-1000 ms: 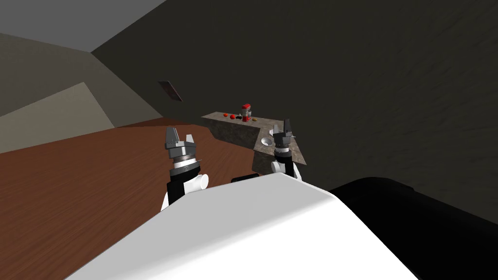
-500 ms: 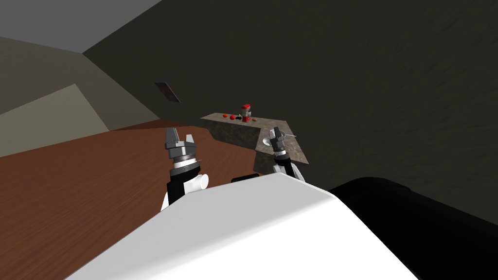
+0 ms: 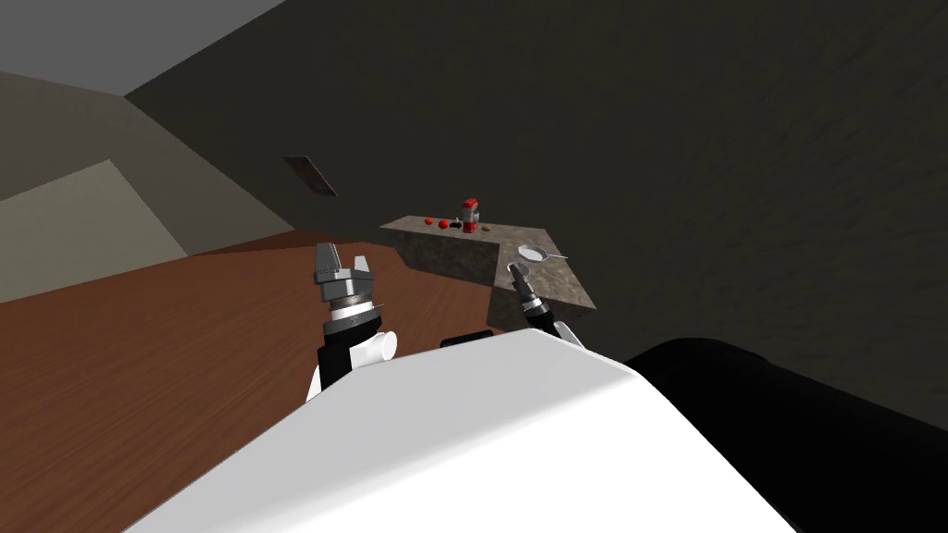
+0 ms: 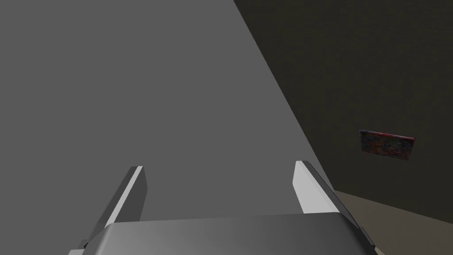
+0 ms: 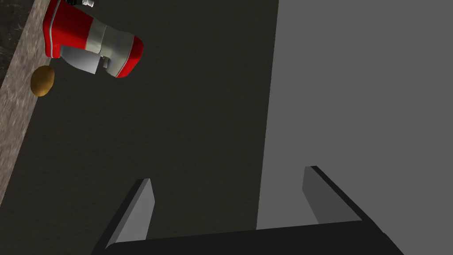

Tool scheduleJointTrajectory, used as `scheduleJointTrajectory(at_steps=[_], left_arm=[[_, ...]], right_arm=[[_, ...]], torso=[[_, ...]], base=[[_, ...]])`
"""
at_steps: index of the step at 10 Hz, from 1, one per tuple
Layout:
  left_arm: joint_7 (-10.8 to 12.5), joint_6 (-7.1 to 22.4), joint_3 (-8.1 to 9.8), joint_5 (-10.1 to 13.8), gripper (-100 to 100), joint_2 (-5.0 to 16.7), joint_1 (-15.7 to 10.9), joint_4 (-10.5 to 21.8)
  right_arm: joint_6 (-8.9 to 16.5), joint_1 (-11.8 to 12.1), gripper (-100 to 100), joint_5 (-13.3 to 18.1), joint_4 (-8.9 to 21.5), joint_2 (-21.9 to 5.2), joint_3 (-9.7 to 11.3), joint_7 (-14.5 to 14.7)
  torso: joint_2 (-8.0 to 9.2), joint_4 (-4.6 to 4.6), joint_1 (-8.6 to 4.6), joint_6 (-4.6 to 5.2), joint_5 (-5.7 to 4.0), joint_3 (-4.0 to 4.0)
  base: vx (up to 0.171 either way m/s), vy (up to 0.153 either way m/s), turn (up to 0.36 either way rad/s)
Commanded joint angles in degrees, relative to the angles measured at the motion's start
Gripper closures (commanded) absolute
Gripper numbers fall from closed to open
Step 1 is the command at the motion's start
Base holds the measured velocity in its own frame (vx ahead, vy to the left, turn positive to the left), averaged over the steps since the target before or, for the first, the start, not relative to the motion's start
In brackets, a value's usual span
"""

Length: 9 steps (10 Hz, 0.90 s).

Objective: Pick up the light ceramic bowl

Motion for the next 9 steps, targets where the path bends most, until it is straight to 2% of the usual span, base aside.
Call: scheduleJointTrajectory(at_steps=[1,2,5,6,7,8,9], left_arm=[[0.00,0.00,0.00,0.00,0,0.00,0.00,0.00],[0.00,0.00,0.00,0.00,0,0.00,0.00,0.00],[0.00,0.00,0.00,0.00,0,0.00,0.00,0.00],[0.00,0.00,0.00,0.00,0,0.00,0.00,0.00],[0.00,0.00,0.00,0.00,0,0.00,-0.01,0.00],[0.00,0.00,0.00,0.00,0,0.00,-0.01,0.00],[0.00,0.00,0.00,0.00,0,0.01,-0.01,0.00]], right_arm=[[2.28,1.87,-100,1.81,2.37,-2.73,0.00,0.79],[2.28,1.87,-100,1.81,2.37,-2.73,0.00,0.79],[4.75,6.64,-100,4.97,7.85,-8.26,-0.85,2.55],[4.75,6.94,-100,4.97,7.85,-8.31,-0.85,2.55],[5.58,8.72,-100,5.99,9.81,-10.25,-1.32,3.25],[5.58,8.72,-100,5.99,9.81,-10.33,-1.32,3.25],[6.41,10.52,-100,6.99,11.82,-12.42,-1.88,3.99]], torso=[[0.00,0.00,0.00,0.00,0.00,0.00],[0.06,0.01,0.06,0.01,0.02,0.03],[0.10,0.03,-0.11,0.00,-0.02,0.06],[0.10,0.03,-0.02,-0.01,0.01,0.06],[0.12,0.03,-0.08,-0.02,-0.01,0.07],[0.12,0.03,-0.13,-0.01,-0.01,0.07],[0.10,0.03,-0.21,-0.02,-0.03,0.06]], base=[[0.038,0.168,-0.055],[0.012,0.126,-0.034],[0.020,0.129,-0.035],[0.011,0.127,-0.007],[0.017,0.118,0.002],[0.020,0.097,-0.006],[0.022,0.102,0.010]])
